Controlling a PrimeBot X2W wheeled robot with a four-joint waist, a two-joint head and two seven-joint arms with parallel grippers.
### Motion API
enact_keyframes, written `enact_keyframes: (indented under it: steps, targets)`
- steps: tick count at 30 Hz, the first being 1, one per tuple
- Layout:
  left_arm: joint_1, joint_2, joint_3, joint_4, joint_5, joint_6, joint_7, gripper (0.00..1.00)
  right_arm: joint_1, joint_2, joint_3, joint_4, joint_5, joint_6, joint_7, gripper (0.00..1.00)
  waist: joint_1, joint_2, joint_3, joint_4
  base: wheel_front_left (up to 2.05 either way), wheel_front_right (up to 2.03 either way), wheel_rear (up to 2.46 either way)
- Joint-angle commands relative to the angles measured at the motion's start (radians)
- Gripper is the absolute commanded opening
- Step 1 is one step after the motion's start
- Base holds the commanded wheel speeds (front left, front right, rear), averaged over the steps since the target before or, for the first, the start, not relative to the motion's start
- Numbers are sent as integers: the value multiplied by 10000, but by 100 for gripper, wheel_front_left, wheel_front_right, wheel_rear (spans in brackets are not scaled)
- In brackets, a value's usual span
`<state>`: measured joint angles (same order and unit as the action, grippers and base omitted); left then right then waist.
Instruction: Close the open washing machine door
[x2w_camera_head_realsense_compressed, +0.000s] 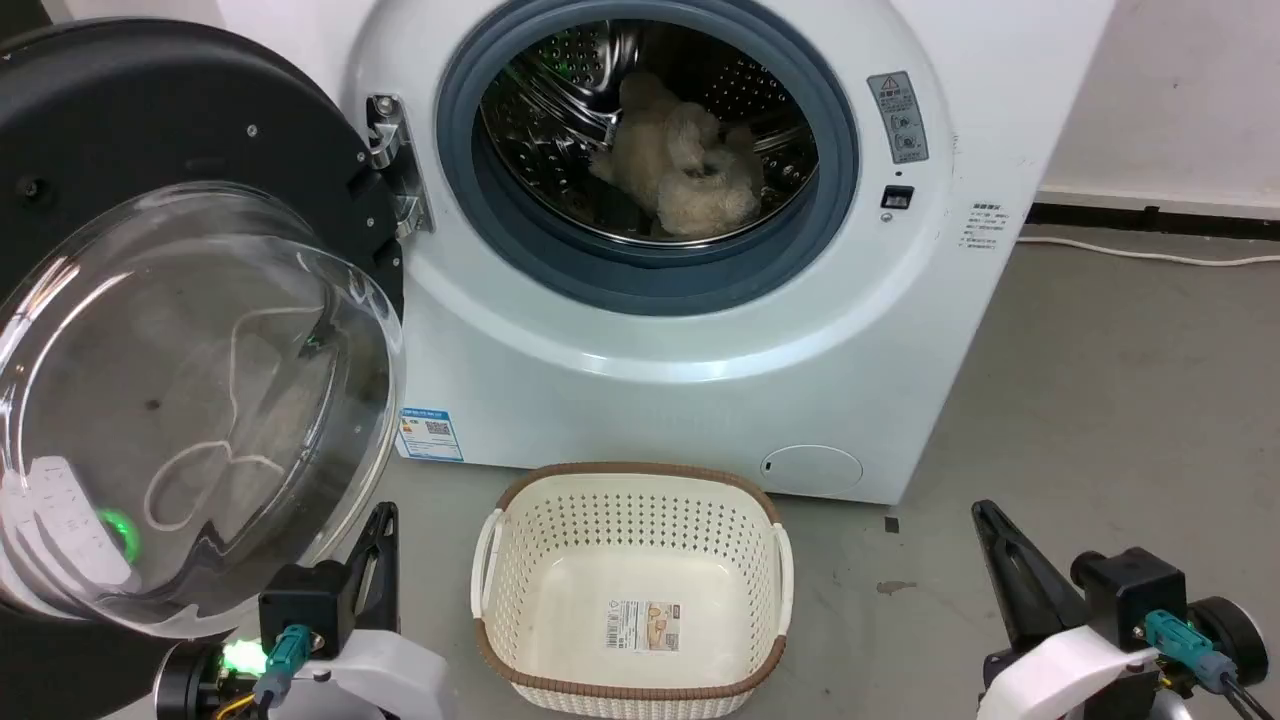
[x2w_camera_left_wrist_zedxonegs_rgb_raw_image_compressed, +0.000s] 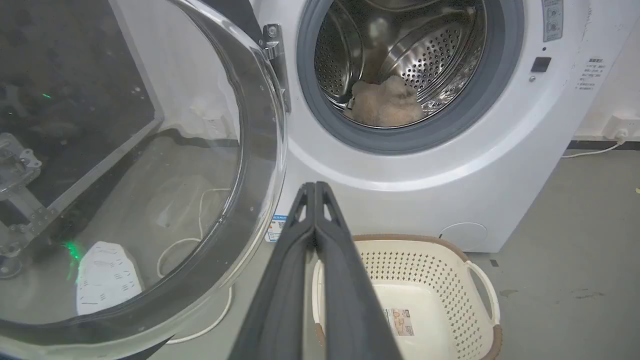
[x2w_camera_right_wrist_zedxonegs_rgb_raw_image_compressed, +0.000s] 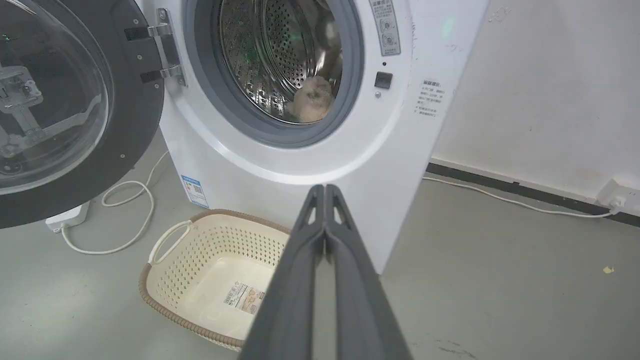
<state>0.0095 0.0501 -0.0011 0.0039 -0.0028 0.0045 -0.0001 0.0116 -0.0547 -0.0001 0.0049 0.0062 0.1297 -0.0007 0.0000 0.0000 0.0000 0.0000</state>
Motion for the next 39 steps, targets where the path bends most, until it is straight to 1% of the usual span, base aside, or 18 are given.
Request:
enact_keyframes:
  steps: [1,31,32,39]
  targets:
    - [-95,1,11,-39,28,-45,1,0,-116,45,1,-49,-62,10,7,0,0,0,0,0,0,0,0]
    - [-95,1,11,-39,28,-45,1,0,-116,45,1,-49,-62,10,7,0,0,0,0,0,0,0,0]
    - [0,0,-3,1,1,2,-4,100,2,-2,1,0,6,0,-1,100,0,0,0,0,0,0,0]
    - [-19,9,-78,0,37,30,-83,100,23,-14,-40,15,93,0,-75,100,0,0,5,-3,0,0,0]
